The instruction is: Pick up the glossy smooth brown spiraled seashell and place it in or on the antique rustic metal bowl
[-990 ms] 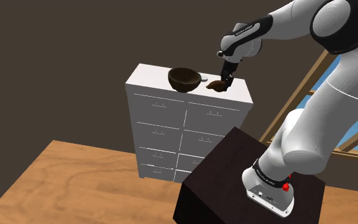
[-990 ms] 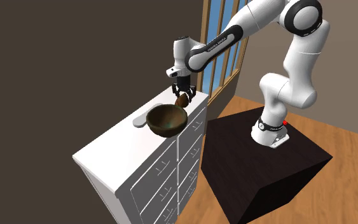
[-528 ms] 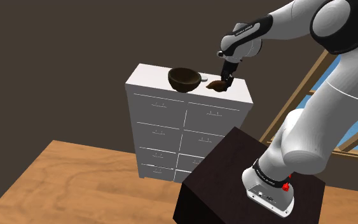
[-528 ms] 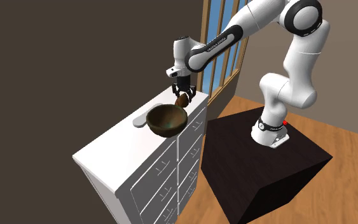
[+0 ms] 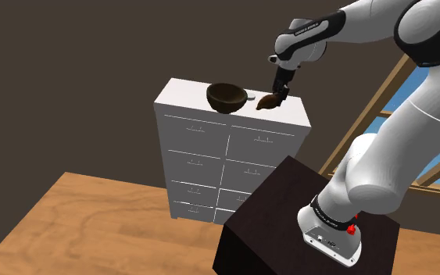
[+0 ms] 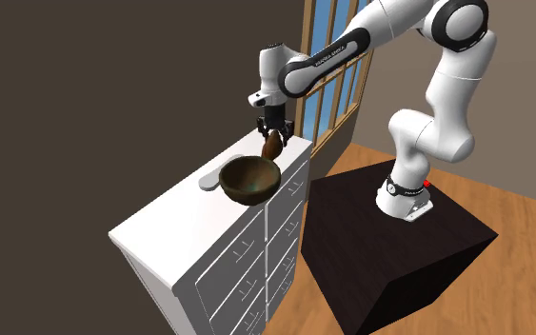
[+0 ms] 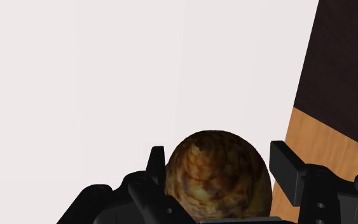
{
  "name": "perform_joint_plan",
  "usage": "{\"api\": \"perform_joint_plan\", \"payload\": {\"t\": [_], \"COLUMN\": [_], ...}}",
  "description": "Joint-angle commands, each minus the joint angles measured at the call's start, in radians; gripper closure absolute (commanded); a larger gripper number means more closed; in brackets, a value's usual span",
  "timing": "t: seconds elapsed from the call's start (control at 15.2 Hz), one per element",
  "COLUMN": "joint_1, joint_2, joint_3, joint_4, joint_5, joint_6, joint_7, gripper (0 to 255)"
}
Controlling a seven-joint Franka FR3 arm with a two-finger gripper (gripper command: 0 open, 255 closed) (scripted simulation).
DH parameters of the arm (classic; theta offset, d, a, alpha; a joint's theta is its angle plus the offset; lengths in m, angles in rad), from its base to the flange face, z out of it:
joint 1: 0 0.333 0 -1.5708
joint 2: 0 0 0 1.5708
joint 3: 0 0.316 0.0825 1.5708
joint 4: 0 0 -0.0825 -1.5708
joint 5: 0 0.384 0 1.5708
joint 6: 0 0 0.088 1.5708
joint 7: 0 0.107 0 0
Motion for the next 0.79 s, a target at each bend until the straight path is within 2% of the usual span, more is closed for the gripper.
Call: {"api": "perform_joint_plan", "payload": {"t": [0.0,0.73], "joint_1": [-0.001,-0.002], "joint_2": [-0.018,-0.092], "joint_3": [0.003,0.026], "joint_4": [0.012,0.107], "joint_5": [-0.015,-0.065], "joint_6": [-0.025,-0.174], "joint_7": [0.011,0.056], "gripper": [255,255]}}
